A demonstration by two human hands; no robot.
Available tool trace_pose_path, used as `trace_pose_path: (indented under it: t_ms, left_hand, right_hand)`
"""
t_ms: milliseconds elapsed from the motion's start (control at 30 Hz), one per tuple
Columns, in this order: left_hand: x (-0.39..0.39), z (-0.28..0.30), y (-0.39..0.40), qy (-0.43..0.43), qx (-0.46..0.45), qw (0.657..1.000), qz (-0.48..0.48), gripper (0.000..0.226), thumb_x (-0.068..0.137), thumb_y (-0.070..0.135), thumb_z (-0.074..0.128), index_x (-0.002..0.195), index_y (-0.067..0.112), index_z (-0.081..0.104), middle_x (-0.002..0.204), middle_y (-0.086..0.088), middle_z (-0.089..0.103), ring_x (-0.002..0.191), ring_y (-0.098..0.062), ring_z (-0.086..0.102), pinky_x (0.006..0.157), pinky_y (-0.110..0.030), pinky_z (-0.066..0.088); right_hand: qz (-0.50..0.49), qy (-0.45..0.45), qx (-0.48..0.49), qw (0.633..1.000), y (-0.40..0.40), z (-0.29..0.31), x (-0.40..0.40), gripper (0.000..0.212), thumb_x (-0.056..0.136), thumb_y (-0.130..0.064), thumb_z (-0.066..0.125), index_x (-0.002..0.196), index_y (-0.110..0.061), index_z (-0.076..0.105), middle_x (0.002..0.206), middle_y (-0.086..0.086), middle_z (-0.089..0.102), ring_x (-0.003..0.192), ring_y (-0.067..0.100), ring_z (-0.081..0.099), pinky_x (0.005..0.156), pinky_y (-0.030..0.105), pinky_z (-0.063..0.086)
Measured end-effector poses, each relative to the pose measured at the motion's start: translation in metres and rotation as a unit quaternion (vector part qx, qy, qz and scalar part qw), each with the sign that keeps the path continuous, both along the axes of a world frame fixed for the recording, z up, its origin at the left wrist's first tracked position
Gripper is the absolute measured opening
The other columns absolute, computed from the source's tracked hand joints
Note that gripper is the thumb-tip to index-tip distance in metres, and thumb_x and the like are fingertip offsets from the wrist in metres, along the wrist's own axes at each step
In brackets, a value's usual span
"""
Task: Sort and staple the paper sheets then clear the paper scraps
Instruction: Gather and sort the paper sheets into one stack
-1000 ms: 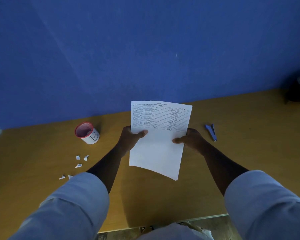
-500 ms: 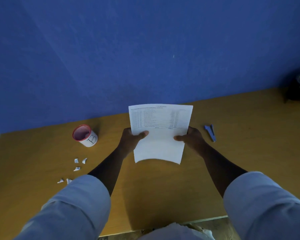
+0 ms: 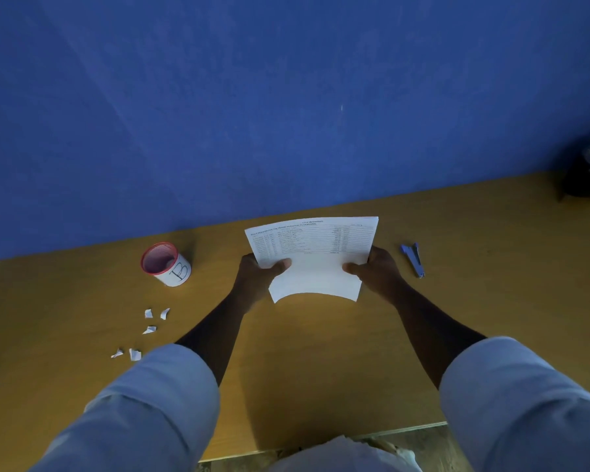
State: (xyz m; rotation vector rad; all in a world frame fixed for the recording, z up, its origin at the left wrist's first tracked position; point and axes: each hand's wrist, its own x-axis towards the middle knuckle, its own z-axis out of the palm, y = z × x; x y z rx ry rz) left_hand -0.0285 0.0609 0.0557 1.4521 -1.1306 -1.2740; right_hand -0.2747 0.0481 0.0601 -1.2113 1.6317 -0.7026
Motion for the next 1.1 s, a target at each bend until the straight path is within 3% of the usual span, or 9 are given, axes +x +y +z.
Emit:
trace_pose_path:
  t_ms: [200,300,433,633,733,867,967,1100]
  left_hand:
    - [-0.001,0.003,0.001,-0.014,-0.004,1.000,-0.003,0.029,0.084,0.007,0.077,0.099,0.030,0.066,0.102,0.015,0.069,0.086,0.003,0.069,0.068,-0.017,0.056]
    - [0.001,0.004,-0.002,-0.021,-0.004,1.000,-0.003,0.027,0.083,0.011,0.078,0.102,0.027,0.068,0.104,0.012,0.071,0.091,-0.003,0.069,0.071,-0.019,0.057]
    - [0.002,0.007,-0.006,-0.030,0.004,0.999,-0.010,0.026,0.081,0.012,0.080,0.102,0.026,0.072,0.101,0.011,0.075,0.091,-0.008,0.072,0.076,-0.024,0.059]
    - [-0.002,0.010,-0.016,-0.048,0.013,0.998,-0.036,0.037,0.084,0.013,0.076,0.120,0.017,0.067,0.117,0.004,0.070,0.102,-0.013,0.069,0.077,-0.021,0.057]
    - [-0.007,0.011,-0.020,-0.074,0.023,0.996,-0.051,0.036,0.086,0.017,0.075,0.121,0.017,0.064,0.118,0.003,0.069,0.102,-0.016,0.067,0.075,-0.022,0.056]
    - [-0.014,0.008,-0.024,-0.120,0.040,0.990,-0.065,0.029,0.089,0.020,0.073,0.117,0.020,0.064,0.113,0.007,0.066,0.096,-0.009,0.065,0.069,-0.014,0.051]
    - [-0.018,0.006,-0.029,-0.139,0.069,0.985,-0.072,0.031,0.088,0.020,0.073,0.117,0.016,0.065,0.116,0.002,0.066,0.102,-0.016,0.063,0.073,-0.019,0.049]
    - [-0.023,0.002,-0.036,-0.194,0.109,0.970,-0.101,0.036,0.089,0.021,0.073,0.121,0.013,0.062,0.116,0.003,0.061,0.097,-0.013,0.057,0.072,-0.019,0.045]
  right_hand:
    - [-0.007,0.000,0.004,1.000,-0.001,-0.001,0.002,0.044,0.084,-0.011,0.073,0.125,-0.007,0.060,0.130,0.008,0.062,0.117,0.028,0.058,0.088,0.030,0.047]
    - [0.000,-0.007,0.012,1.000,-0.001,-0.002,-0.001,0.041,0.082,-0.010,0.075,0.121,-0.007,0.063,0.125,0.007,0.065,0.108,0.022,0.061,0.084,0.029,0.047]
    - [0.011,-0.038,0.054,0.998,-0.003,-0.004,-0.007,0.046,0.076,-0.010,0.081,0.118,-0.009,0.064,0.121,0.005,0.066,0.112,0.027,0.062,0.085,0.032,0.050]
    - [0.025,-0.047,0.127,0.991,-0.006,-0.006,-0.010,0.057,0.070,-0.010,0.085,0.120,-0.011,0.059,0.126,0.006,0.063,0.113,0.030,0.061,0.084,0.038,0.056]
    - [0.017,-0.074,0.147,0.986,-0.008,-0.009,-0.014,0.055,0.069,-0.005,0.084,0.119,-0.011,0.060,0.123,0.007,0.065,0.110,0.030,0.063,0.086,0.041,0.057]
    - [0.026,-0.126,0.167,0.978,-0.008,-0.010,-0.020,0.046,0.074,0.002,0.078,0.115,-0.012,0.062,0.120,0.005,0.067,0.102,0.025,0.065,0.076,0.034,0.057]
    - [0.014,-0.145,0.166,0.975,-0.011,-0.017,-0.025,0.045,0.077,-0.001,0.077,0.116,-0.014,0.059,0.118,0.004,0.065,0.105,0.025,0.064,0.079,0.037,0.058]
    - [-0.044,-0.163,0.161,0.972,-0.017,-0.026,-0.033,0.040,0.081,-0.007,0.076,0.116,-0.014,0.056,0.110,0.003,0.064,0.100,0.023,0.063,0.074,0.036,0.057]
